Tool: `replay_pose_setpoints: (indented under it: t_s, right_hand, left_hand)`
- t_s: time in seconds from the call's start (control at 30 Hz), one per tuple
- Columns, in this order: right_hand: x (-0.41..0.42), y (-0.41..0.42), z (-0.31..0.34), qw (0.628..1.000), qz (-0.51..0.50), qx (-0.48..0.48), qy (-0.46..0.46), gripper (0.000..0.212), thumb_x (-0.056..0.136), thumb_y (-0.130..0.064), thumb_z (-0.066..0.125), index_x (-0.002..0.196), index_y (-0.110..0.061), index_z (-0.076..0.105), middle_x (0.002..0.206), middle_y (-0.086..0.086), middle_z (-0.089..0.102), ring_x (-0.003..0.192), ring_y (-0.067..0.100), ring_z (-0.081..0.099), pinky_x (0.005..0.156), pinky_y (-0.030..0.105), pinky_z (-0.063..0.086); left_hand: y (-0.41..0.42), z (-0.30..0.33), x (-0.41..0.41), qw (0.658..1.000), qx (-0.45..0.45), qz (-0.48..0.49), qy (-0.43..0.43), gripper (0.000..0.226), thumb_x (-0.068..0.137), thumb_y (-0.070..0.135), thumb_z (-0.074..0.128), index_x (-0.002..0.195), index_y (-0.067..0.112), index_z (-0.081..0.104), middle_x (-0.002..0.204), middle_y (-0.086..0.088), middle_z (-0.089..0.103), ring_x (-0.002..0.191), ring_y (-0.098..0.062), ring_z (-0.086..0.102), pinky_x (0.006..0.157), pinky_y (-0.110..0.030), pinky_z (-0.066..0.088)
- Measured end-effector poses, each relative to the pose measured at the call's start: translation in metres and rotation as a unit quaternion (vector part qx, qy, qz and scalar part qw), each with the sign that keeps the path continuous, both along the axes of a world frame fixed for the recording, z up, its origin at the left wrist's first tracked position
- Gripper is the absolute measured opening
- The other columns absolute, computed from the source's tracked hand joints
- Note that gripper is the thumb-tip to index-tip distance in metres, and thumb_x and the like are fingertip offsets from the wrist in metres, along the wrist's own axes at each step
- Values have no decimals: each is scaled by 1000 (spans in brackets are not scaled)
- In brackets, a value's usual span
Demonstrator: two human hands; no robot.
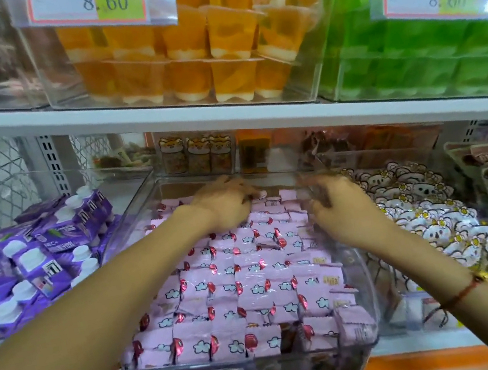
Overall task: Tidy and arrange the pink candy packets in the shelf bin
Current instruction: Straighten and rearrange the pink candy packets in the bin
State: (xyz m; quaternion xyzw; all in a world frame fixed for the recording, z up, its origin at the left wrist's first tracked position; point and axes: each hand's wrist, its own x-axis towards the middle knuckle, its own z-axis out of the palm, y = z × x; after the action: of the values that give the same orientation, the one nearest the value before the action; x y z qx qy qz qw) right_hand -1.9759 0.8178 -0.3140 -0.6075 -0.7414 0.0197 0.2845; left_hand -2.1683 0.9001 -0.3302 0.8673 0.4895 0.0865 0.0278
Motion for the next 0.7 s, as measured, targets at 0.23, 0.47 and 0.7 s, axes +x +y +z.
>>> replay_pose_setpoints:
  t_s: [0.23,0.47,0.7]
  right_hand:
    - [1,-5,-9,979,-43,-78,184,31,95,-10,48,125,-7,52,118,10,62,107,24,56,89,30,42]
    - [0,-4,-10,978,-45,-98,178,27,97,-12,44,123,-10,53,111,8,64,100,25,60,91,39,48]
    - [-1,-8,-4,993,-62,-81,52,28,95,-19,45,120,-9,54,116,13,61,102,30,58,86,35,48]
  left_hand:
    - [3,19,13,999,26,18,-18,23,98,37,41,94,27,61,102,1,61,88,-19,56,72,-29,43]
    - [6,19,41,997,68,6,49,26,93,36,56,117,32,62,123,2,56,118,-20,43,96,-36,41]
    - [6,13,53,993,92,78,-16,14,91,22,61,102,18,68,115,0,60,112,-21,52,95,-36,44]
